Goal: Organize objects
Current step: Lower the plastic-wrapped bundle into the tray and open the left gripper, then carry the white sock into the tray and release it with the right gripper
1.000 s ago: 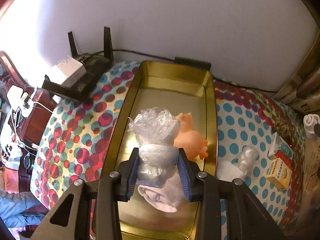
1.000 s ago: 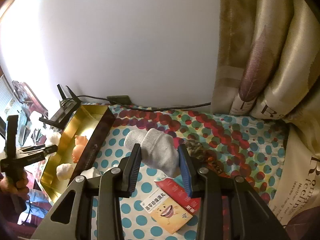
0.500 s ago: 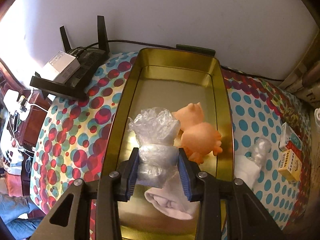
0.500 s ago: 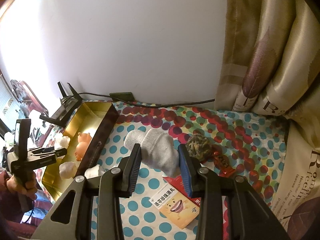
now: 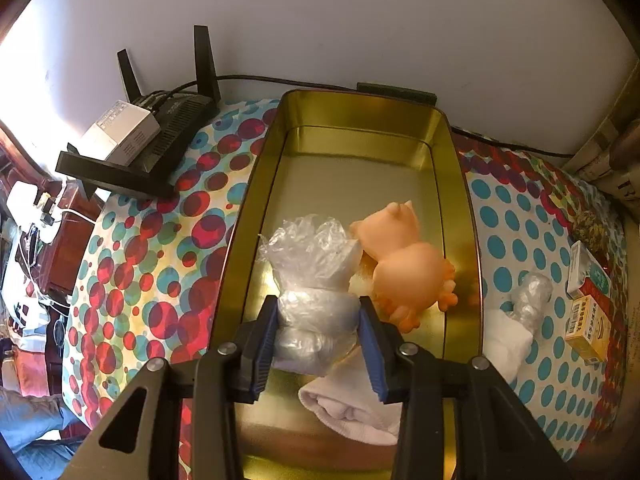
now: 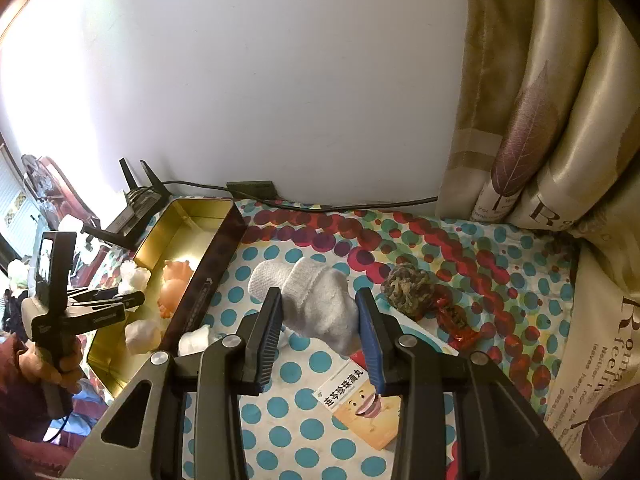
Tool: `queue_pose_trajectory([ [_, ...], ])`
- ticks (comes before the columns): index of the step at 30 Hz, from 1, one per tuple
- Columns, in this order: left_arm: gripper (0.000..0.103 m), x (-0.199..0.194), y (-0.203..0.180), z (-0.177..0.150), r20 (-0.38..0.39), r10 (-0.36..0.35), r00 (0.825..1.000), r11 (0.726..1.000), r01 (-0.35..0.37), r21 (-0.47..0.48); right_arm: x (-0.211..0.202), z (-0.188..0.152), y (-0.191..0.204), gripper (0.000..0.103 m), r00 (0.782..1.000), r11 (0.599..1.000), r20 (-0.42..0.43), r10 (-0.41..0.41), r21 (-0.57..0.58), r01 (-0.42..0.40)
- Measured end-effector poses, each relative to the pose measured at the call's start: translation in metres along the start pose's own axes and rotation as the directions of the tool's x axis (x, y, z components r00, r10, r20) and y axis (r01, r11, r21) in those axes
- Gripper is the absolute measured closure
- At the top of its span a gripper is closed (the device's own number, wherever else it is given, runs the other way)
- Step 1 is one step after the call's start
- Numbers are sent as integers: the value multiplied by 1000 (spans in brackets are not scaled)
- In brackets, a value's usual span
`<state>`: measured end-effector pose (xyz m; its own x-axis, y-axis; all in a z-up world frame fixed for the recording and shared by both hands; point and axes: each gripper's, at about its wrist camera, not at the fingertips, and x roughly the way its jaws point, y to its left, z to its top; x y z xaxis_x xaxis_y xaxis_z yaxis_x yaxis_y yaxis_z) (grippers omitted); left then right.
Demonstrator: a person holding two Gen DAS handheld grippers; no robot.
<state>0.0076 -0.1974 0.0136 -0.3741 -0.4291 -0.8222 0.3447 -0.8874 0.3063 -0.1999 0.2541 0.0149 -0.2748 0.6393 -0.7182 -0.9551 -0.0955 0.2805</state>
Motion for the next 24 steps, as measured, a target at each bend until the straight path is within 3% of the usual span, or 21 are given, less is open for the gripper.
queue_pose_trajectory([
  [15,52,-6,2,-2,-18,2,1000,1000,-2,-25,-2,-4,13,68,1000,1000,-13,12,-3,-12],
  [24,50,-40,12,-9,40,22,999,995,-18,-94,8,0,34,68,998,998,-21,51,-43,-52],
])
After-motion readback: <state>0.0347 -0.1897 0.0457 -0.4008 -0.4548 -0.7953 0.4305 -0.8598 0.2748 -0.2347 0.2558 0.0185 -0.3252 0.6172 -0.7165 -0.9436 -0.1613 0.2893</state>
